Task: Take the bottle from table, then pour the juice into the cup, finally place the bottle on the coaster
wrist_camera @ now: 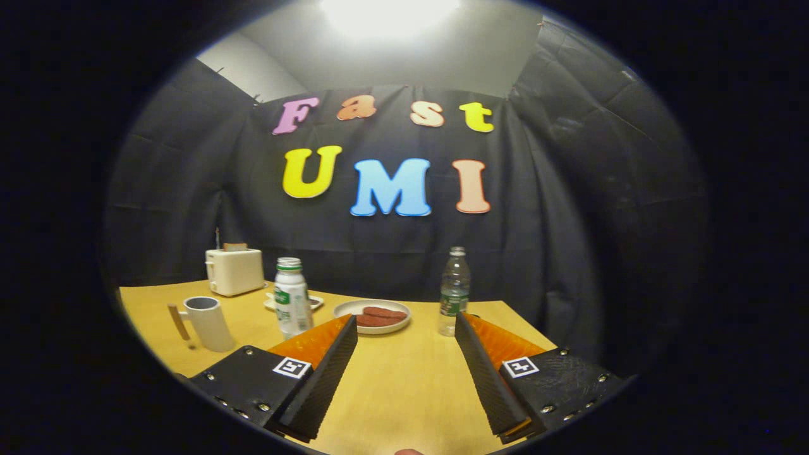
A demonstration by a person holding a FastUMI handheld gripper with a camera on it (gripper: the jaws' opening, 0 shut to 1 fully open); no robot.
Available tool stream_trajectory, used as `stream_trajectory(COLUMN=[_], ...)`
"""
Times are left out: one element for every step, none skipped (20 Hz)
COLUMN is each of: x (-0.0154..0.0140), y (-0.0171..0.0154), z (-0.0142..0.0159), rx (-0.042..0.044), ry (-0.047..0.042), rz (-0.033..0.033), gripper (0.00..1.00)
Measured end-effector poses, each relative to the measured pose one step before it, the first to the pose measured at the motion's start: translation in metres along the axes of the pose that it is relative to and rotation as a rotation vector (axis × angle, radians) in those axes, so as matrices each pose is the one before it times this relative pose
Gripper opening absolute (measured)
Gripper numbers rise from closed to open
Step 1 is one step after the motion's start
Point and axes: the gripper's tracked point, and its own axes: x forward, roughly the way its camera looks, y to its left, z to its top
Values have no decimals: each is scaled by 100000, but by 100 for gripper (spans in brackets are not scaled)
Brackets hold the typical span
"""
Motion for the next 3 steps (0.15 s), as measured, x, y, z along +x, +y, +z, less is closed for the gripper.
stream_trajectory(x=[438,266,360], y=[-1428,-643,-387], z=[-436,-340,-259], rx=[1012,1344,648], ry=[-105,-82,-247], rz=[-2344,-280,70], gripper=[95,95,95])
